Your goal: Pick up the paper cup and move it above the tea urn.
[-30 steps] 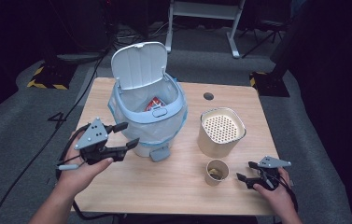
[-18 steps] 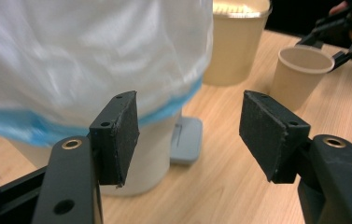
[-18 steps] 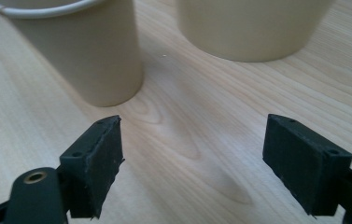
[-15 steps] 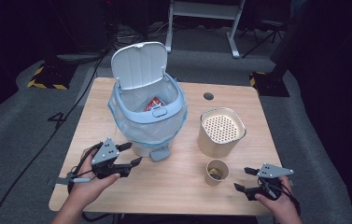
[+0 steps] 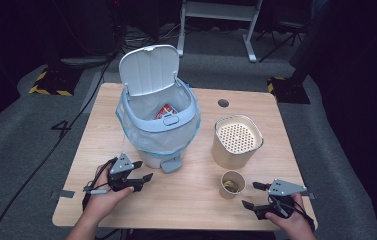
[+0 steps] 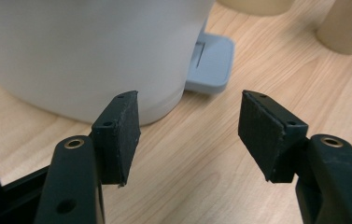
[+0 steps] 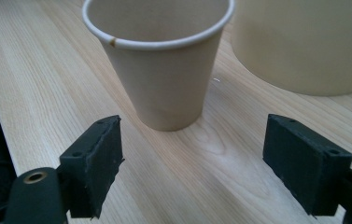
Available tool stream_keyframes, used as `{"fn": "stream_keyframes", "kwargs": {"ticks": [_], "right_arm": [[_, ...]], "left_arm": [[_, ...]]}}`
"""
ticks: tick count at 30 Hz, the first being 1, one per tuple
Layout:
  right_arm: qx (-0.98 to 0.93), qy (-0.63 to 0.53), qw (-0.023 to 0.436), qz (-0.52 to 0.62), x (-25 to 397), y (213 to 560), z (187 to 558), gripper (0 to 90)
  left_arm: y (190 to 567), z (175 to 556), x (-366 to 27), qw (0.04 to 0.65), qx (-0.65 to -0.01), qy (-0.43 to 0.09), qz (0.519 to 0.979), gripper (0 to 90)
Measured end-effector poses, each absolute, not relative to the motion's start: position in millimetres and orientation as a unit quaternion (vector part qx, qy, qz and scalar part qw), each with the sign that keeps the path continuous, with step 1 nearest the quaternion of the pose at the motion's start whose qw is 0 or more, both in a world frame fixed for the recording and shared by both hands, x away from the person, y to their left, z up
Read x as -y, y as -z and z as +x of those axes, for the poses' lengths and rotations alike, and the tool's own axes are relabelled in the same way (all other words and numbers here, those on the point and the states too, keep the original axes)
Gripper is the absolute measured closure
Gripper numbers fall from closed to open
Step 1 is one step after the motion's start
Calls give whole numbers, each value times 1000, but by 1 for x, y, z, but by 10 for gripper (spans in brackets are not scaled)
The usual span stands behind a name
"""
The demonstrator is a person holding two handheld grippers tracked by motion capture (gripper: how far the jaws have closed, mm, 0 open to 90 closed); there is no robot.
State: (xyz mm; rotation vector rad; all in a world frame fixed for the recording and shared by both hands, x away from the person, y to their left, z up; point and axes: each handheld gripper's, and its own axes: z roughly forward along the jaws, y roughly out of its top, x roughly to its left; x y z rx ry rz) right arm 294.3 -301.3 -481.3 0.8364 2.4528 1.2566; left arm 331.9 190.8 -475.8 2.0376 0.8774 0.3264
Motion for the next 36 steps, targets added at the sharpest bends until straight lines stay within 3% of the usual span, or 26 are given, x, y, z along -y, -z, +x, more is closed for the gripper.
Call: {"fn": "stream_keyframes", "kwargs": {"ticks": [18,36], "right_arm": [[-828,-463,125,290,266,492,308,214],[-817,-483,130,287,253,493,315,289]], "left_arm": [[502,337,-189,359,-363,-137,849,389],[504,337,-185,355,-372,-144,845,306]]}}
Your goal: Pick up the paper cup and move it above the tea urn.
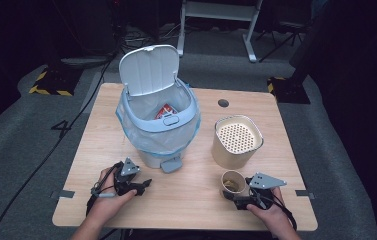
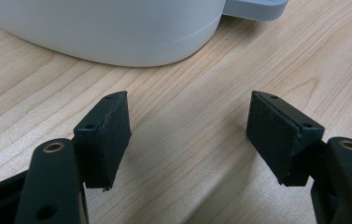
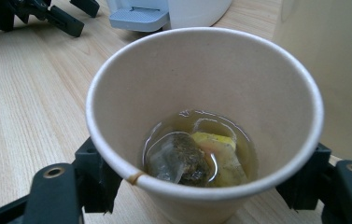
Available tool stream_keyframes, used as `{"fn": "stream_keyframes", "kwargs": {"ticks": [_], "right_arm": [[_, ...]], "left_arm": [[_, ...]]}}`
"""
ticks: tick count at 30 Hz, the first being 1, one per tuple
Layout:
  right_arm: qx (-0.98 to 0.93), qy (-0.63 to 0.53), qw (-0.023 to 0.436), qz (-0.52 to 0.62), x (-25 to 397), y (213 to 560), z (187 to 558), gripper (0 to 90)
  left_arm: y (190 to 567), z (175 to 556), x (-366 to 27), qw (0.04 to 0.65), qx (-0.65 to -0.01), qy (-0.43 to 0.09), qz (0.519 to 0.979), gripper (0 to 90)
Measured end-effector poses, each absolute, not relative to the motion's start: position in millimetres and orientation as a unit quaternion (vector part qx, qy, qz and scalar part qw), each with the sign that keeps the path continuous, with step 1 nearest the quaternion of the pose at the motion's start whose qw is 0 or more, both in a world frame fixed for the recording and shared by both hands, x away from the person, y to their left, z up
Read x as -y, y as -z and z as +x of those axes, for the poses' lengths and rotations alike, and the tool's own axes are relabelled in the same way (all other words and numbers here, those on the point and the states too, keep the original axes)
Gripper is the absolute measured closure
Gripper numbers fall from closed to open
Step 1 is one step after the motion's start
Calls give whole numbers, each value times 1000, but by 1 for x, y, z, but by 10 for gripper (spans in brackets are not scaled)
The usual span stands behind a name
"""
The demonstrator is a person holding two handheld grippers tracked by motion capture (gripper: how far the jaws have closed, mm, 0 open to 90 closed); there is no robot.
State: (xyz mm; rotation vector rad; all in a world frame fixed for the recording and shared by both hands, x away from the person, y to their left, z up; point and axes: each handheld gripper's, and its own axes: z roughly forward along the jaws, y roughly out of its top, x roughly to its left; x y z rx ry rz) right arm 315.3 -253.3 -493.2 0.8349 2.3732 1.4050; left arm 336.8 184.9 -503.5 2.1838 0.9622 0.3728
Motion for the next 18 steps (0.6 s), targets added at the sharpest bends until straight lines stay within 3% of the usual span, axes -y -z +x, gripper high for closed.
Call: {"fn": "stream_keyframes", "kwargs": {"ticks": [8,18], "right_arm": [[-819,-491,129,267,257,485,315,297],[-815,-504,127,255,270,451,319,305]], "left_arm": [[504,337,-185,355,-374,-145,845,300],[504,337,-183,354,-373,-144,845,270]]}}
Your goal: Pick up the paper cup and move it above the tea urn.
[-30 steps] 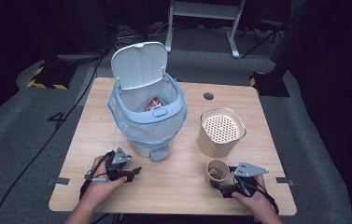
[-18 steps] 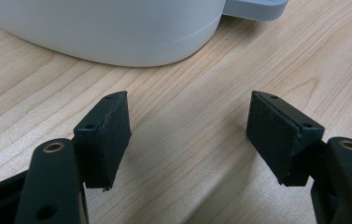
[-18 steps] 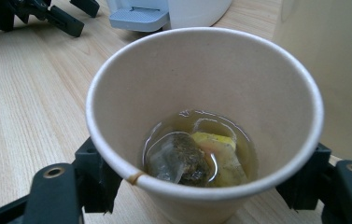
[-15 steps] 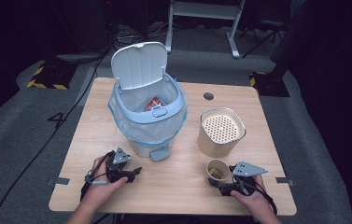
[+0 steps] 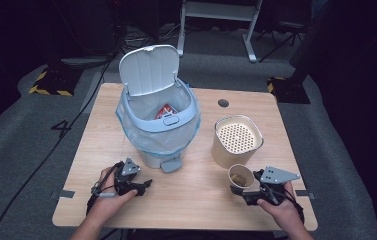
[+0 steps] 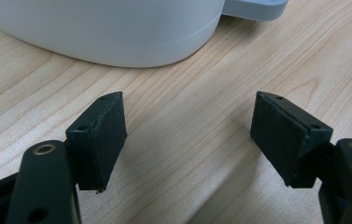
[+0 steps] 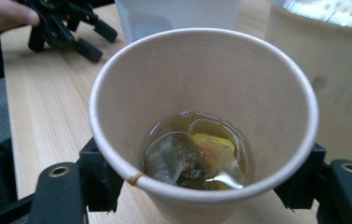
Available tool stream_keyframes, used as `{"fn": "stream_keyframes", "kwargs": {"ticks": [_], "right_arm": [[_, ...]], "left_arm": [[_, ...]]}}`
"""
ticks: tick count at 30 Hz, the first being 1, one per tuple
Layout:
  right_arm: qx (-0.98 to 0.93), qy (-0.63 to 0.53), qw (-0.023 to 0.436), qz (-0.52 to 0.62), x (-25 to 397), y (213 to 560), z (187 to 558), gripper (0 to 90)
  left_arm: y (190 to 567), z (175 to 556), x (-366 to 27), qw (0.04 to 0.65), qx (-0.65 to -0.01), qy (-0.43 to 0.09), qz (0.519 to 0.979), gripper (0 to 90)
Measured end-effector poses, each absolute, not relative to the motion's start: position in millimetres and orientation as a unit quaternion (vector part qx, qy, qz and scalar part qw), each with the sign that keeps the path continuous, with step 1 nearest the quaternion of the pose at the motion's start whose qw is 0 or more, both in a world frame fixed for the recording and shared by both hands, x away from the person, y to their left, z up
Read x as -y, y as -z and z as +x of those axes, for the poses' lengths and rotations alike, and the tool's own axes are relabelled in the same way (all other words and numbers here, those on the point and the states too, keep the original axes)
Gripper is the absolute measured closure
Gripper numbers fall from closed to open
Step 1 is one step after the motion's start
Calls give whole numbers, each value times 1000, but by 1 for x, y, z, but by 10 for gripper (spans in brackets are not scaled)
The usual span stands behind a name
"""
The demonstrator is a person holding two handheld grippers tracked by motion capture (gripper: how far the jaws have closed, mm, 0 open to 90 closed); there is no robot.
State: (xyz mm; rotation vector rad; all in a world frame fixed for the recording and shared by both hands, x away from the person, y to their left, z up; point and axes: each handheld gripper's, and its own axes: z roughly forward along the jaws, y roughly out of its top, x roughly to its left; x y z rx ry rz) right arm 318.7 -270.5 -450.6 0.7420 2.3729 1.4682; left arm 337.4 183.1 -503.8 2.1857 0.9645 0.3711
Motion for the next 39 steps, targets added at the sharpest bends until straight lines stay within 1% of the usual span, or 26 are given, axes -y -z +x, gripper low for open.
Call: {"fn": "stream_keyframes", "kwargs": {"ticks": [3,9,20,31,39], "right_arm": [[-815,-508,123,252,273,442,320,306],[-822,-501,121,244,278,415,324,308],[-824,-503,113,237,280,382,334,311],[-823,-497,146,235,281,348,341,311],[-813,-499,170,247,286,328,361,311]], "left_arm": [[504,337,-183,354,-374,-143,845,269],[504,336,-184,353,-374,-142,846,269],[504,336,-184,353,-375,-142,845,269],[504,336,-184,354,-374,-142,845,267],[504,336,-183,353,-375,-142,845,266]]}}
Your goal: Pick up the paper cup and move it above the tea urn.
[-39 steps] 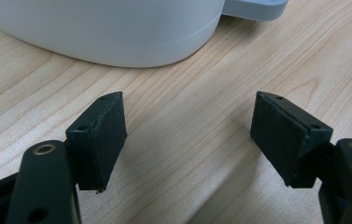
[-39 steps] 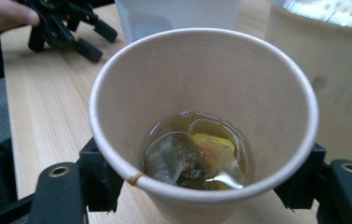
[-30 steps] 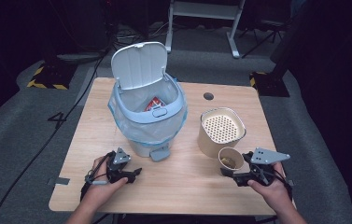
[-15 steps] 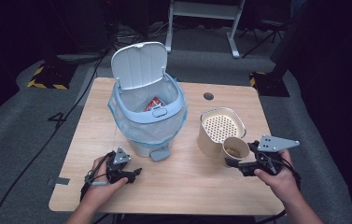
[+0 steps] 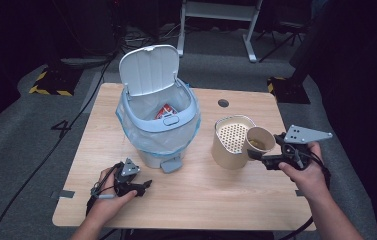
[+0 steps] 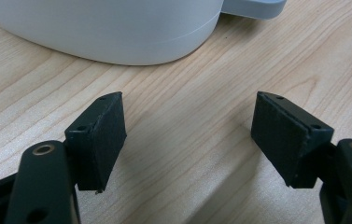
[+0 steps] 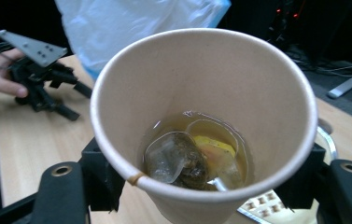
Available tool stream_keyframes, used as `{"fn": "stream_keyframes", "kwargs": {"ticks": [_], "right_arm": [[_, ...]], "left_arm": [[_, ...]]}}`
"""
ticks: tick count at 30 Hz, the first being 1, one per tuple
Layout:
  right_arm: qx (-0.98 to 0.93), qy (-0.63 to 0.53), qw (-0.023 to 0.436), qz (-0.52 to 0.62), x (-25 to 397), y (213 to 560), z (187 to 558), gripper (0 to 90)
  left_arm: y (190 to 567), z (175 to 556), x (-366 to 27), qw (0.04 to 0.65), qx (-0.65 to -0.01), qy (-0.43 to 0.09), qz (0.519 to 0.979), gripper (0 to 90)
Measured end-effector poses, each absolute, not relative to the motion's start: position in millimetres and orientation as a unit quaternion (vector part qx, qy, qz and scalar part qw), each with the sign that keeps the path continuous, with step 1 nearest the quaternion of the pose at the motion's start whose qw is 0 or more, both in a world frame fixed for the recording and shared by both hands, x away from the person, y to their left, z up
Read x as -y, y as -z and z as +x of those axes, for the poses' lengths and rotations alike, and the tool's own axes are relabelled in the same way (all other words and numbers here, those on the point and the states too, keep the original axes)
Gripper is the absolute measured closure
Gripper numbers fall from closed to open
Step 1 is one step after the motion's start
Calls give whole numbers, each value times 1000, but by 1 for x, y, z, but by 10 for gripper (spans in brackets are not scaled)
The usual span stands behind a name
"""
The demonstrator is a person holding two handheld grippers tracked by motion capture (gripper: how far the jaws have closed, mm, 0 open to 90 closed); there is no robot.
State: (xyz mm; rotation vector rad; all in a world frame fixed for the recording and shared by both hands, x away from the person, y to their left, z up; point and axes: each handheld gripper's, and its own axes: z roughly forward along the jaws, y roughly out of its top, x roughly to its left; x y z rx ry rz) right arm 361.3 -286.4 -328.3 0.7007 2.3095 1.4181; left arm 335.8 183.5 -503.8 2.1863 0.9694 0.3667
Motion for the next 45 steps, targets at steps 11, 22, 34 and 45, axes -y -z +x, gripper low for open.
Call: {"fn": "stream_keyframes", "kwargs": {"ticks": [11,22,34,45], "right_arm": [[-794,-511,186,271,292,320,385,307],[-800,-490,206,280,296,321,422,308],[-807,-472,220,278,289,333,451,307],[-812,-459,237,271,288,339,456,309]], "left_arm": [[504,336,-183,353,-375,-142,845,266],[504,336,-184,353,-374,-142,846,266],[504,337,-183,354,-374,-143,845,265],[504,338,-183,354,-373,-141,846,263]]}}
